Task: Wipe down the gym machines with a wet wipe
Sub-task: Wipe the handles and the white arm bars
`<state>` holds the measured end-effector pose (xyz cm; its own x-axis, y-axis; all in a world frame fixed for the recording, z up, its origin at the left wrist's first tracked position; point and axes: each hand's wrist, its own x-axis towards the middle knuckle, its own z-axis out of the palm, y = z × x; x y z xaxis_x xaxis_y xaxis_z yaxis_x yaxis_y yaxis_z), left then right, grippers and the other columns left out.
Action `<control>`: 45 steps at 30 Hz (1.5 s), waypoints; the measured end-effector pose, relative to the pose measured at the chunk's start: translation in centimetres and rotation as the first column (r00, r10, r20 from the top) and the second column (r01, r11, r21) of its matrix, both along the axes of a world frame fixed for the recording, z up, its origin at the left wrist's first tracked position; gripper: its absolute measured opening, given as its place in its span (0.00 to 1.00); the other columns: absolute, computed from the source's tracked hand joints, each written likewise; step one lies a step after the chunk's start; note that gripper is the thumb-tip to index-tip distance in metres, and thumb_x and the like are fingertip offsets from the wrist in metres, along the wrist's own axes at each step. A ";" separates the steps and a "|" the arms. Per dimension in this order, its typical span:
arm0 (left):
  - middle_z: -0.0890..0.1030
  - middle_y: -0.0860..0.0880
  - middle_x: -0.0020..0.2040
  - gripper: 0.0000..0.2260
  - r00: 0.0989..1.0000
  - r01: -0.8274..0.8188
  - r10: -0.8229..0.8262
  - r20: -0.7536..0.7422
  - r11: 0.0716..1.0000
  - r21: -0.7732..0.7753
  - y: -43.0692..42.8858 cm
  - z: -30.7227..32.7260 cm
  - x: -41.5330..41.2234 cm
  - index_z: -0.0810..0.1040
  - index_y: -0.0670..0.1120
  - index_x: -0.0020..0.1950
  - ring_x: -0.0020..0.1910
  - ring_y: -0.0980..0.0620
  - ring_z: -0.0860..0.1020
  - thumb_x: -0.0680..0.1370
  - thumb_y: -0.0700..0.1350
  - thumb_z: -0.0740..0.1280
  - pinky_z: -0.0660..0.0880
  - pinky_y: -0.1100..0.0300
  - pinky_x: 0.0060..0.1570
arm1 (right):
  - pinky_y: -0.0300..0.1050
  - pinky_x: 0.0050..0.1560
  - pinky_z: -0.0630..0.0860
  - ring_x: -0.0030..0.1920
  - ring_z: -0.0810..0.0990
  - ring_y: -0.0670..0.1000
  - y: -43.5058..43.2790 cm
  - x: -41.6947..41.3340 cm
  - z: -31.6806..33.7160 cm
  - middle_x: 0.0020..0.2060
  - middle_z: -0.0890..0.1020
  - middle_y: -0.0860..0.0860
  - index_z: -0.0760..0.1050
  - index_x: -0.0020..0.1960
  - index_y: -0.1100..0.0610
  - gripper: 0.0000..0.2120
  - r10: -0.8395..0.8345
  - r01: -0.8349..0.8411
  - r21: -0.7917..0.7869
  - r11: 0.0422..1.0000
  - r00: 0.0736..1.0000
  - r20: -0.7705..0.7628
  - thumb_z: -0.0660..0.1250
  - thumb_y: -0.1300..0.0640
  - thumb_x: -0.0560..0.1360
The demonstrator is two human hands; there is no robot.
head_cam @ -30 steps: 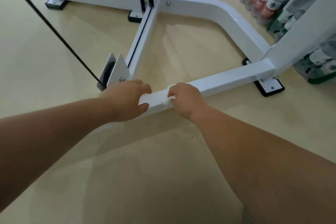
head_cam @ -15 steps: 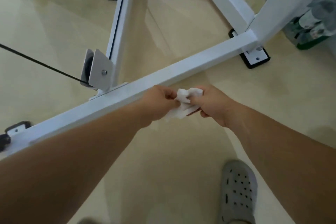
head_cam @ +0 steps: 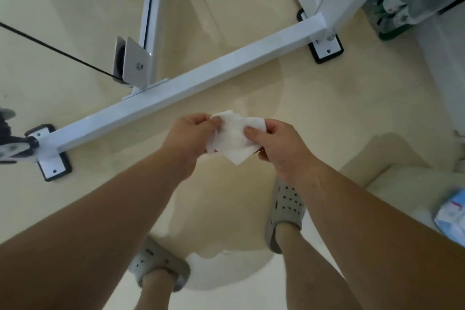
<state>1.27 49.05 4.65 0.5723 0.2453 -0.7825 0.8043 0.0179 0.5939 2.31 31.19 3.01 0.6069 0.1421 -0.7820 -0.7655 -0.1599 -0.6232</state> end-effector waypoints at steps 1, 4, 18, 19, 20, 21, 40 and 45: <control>0.80 0.43 0.38 0.09 0.999 -0.046 0.046 -0.009 0.999 -0.007 -0.2 0.9 -0.9 0.81 0.43 0.42 0.38 0.46 0.77 0.81 0.43 0.67 0.79 0.48 0.42 | 0.40 0.35 0.70 0.34 0.75 0.46 -0.2 -0.7 0.9 0.41 0.83 0.51 0.83 0.55 0.59 0.07 -0.005 0.005 0.007 1.000 1.000 -0.013 0.71 0.59 0.78; 0.80 0.41 0.42 0.07 0.985 -0.165 0.164 -0.046 0.986 -0.024 -0.9 3.7 -3.9 0.81 0.42 0.44 0.41 0.45 0.79 0.81 0.42 0.67 0.81 0.44 0.48 | 0.36 0.37 0.75 0.40 0.80 0.47 -0.8 -2.8 4.0 0.45 0.84 0.52 0.83 0.54 0.61 0.07 -0.001 0.001 0.032 0.999 1.000 -0.026 0.71 0.58 0.79; 0.85 0.46 0.37 0.08 0.986 -0.111 0.092 0.139 0.984 0.136 2.1 28.6 -22.1 0.83 0.48 0.49 0.37 0.46 0.82 0.76 0.36 0.71 0.82 0.42 0.46 | 0.46 0.47 0.84 0.45 0.84 0.52 2.7 -18.4 25.8 0.43 0.83 0.55 0.82 0.47 0.60 0.09 -0.010 -0.033 0.184 0.982 0.973 0.230 0.67 0.71 0.78; 0.85 0.47 0.38 0.07 0.985 -0.104 0.084 0.151 0.986 0.133 2.4 31.4 -23.5 0.83 0.48 0.49 0.38 0.47 0.83 0.76 0.36 0.71 0.82 0.43 0.46 | 0.46 0.48 0.84 0.45 0.84 0.52 3.3 -19.5 28.3 0.43 0.83 0.56 0.82 0.46 0.60 0.09 -0.010 -0.040 0.196 0.980 0.968 0.249 0.67 0.71 0.77; 0.86 0.48 0.39 0.07 0.984 -0.102 0.081 0.161 0.986 0.129 2.8 34.0 -24.8 0.84 0.48 0.49 0.39 0.47 0.83 0.76 0.37 0.70 0.82 0.46 0.45 | 0.47 0.49 0.84 0.45 0.85 0.52 3.9 -20.6 30.6 0.44 0.84 0.57 0.83 0.46 0.60 0.09 -0.003 -0.055 0.212 0.976 0.965 0.262 0.67 0.71 0.77; 0.86 0.48 0.40 0.06 0.982 -0.109 0.087 0.167 0.986 0.128 3.3 36.5 -25.9 0.84 0.47 0.50 0.40 0.47 0.84 0.77 0.37 0.70 0.82 0.48 0.43 | 0.49 0.50 0.84 0.45 0.85 0.52 4.4 -21.5 32.9 0.44 0.85 0.58 0.83 0.46 0.60 0.09 0.017 -0.081 0.227 0.971 0.962 0.271 0.67 0.71 0.77; 0.86 0.50 0.53 0.22 0.884 -0.364 0.336 0.324 0.931 0.027 5.0 62.2 -39.7 0.83 0.48 0.61 0.52 0.49 0.85 0.77 0.33 0.55 0.79 0.53 0.57 | 0.60 0.50 0.84 0.46 0.86 0.59 13.6 -30.7 58.0 0.41 0.86 0.56 0.84 0.46 0.56 0.01 0.387 -0.491 0.113 0.864 0.791 0.475 0.75 0.60 0.75; 0.86 0.51 0.52 0.20 0.898 -0.330 0.314 0.309 0.944 0.002 8.5 61.5 -49.7 0.84 0.50 0.56 0.54 0.48 0.84 0.76 0.34 0.57 0.77 0.50 0.57 | 0.56 0.47 0.85 0.44 0.86 0.58 16.3 -39.5 58.1 0.40 0.86 0.54 0.83 0.40 0.53 0.09 0.463 -0.532 0.002 0.847 0.738 0.491 0.71 0.65 0.76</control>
<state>-48.40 57.57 66.19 0.6605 0.4920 -0.5672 0.5435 0.2079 0.8133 -37.20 47.48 61.13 0.6966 0.6063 -0.3835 -0.2217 -0.3264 -0.9189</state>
